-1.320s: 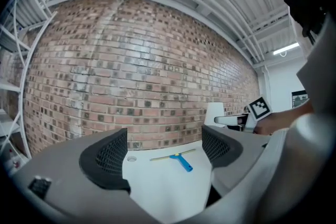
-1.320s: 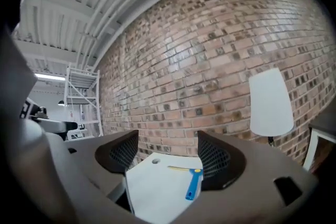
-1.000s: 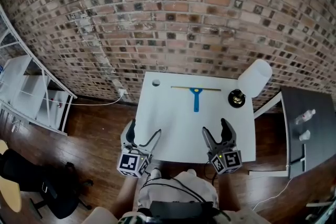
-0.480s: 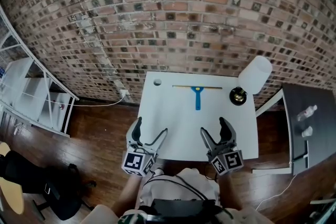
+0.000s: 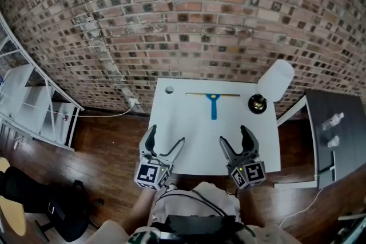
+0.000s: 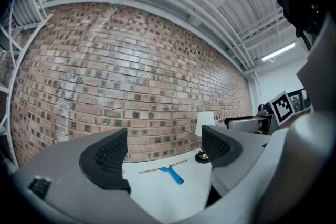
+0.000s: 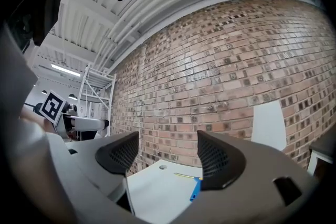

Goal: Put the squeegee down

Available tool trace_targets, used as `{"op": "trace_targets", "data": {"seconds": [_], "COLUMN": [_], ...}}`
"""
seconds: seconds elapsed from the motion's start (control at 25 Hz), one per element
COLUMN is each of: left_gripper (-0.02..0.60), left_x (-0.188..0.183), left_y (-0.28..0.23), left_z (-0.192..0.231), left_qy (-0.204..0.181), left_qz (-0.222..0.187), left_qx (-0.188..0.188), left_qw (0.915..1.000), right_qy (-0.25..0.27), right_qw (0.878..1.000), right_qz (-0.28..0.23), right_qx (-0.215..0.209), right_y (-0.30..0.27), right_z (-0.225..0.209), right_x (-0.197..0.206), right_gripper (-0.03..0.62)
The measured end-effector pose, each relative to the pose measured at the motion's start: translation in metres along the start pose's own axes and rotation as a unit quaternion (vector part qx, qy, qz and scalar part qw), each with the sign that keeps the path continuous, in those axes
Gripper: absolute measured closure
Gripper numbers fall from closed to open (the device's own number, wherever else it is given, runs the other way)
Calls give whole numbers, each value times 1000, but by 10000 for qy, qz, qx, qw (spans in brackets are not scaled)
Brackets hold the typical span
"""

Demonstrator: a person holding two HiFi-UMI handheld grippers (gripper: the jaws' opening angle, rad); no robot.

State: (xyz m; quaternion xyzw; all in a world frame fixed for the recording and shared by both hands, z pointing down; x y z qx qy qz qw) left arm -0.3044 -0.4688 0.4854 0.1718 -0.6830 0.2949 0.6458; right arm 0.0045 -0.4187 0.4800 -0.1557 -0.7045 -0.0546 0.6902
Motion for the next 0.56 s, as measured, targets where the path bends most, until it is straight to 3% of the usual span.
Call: {"op": "trace_targets", "data": {"seconds": [0.56], "left_gripper": [160], "left_x": [0], "left_y": [-6], "left_z": [6], "left_qy": [35], "left_qz": [128], "left_qx": [-63], "left_qw": [9999], "right_qy": [-158], "right_qw": [9996], "right_qz": [187], "right_qx": [-121], "right_y": [-11], "right_z": [-1], "right_x": [6], "right_gripper": [219]}}
Point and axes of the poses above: the fingertips, and each gripper's own axes: y backward along the fingers, z to its left, x out of its underside, the point moved 10 cm from there along y, backward along the fingers, and after that the axes turned 11 degrees about z, right-handed, at the moved point
